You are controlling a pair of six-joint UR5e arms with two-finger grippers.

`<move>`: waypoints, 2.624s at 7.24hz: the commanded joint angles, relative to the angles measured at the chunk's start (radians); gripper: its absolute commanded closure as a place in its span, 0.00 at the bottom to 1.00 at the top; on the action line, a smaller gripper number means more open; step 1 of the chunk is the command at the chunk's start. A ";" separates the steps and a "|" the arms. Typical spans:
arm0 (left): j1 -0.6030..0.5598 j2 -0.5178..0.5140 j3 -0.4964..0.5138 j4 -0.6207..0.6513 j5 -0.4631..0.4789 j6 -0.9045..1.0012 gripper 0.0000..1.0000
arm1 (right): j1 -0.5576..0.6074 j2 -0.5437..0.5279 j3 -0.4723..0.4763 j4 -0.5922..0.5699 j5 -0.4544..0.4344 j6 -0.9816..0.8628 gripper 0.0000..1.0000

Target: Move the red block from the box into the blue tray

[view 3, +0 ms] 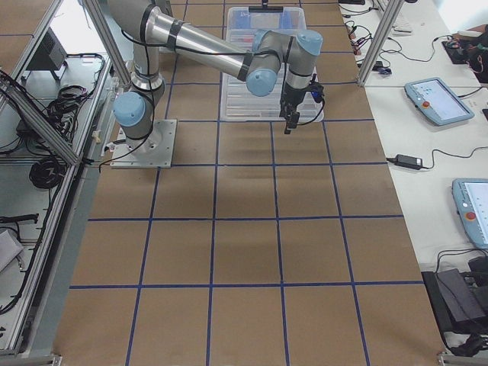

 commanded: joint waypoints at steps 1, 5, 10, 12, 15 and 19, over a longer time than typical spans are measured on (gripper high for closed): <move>0.002 -0.035 -0.009 0.040 0.001 -0.002 0.00 | -0.023 0.002 0.000 0.000 0.000 -0.036 0.00; 0.002 -0.073 -0.050 0.107 0.008 -0.004 0.00 | -0.038 0.000 -0.001 -0.003 0.000 -0.058 0.00; 0.000 -0.122 -0.191 0.323 0.008 -0.022 0.01 | -0.041 -0.029 -0.009 -0.031 0.002 -0.046 0.00; 0.000 -0.184 -0.203 0.412 0.006 -0.027 0.02 | -0.034 -0.120 0.005 -0.020 0.016 -0.044 0.00; 0.002 -0.280 -0.191 0.602 0.011 -0.013 0.02 | -0.031 -0.178 0.010 0.000 0.017 -0.052 0.00; 0.007 -0.359 -0.194 0.621 0.017 -0.011 0.16 | -0.032 -0.181 0.008 -0.002 0.052 -0.046 0.00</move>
